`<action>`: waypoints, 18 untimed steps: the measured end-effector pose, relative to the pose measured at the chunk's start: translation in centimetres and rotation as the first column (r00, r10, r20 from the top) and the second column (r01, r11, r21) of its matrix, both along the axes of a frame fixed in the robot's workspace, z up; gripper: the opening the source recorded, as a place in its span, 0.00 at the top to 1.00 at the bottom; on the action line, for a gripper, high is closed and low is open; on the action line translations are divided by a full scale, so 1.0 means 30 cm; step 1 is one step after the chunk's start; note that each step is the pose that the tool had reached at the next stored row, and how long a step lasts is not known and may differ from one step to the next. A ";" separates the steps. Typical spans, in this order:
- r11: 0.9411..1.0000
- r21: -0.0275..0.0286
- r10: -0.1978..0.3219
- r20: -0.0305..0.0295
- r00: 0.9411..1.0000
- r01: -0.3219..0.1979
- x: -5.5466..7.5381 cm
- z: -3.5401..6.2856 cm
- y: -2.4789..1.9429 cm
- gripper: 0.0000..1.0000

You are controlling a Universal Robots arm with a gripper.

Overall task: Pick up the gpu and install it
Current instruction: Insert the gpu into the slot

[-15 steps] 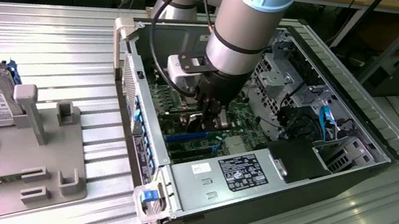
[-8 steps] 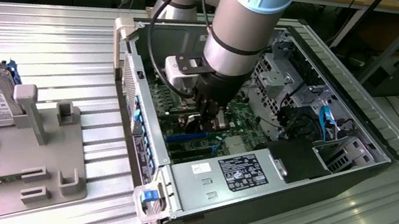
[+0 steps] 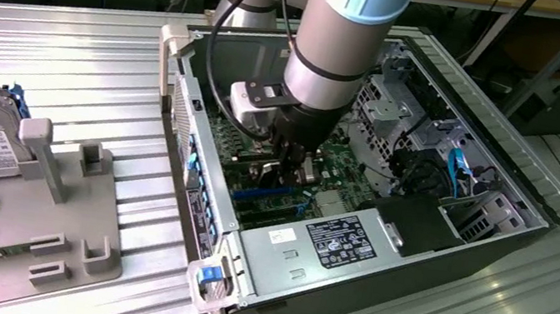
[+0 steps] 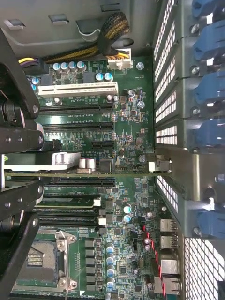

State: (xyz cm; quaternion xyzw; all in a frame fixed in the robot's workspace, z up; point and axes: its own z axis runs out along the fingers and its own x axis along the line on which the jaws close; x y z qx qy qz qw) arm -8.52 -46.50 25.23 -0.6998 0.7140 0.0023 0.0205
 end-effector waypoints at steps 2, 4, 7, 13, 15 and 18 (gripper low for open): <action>1.000 0.000 -0.001 0.000 1.000 0.001 0.000 -0.002 0.000 0.72; 1.000 0.000 -0.001 0.000 1.000 0.001 0.000 -0.003 0.000 0.72; 1.000 0.000 -0.001 0.000 1.000 0.001 0.000 -0.004 0.000 0.72; 1.000 0.000 -0.001 0.000 1.000 0.001 0.000 -0.004 0.000 0.72; 1.000 0.000 -0.002 0.000 1.000 0.002 0.000 -0.004 0.000 0.72; 1.000 0.000 -0.002 0.000 1.000 0.002 0.006 -0.005 0.000 0.72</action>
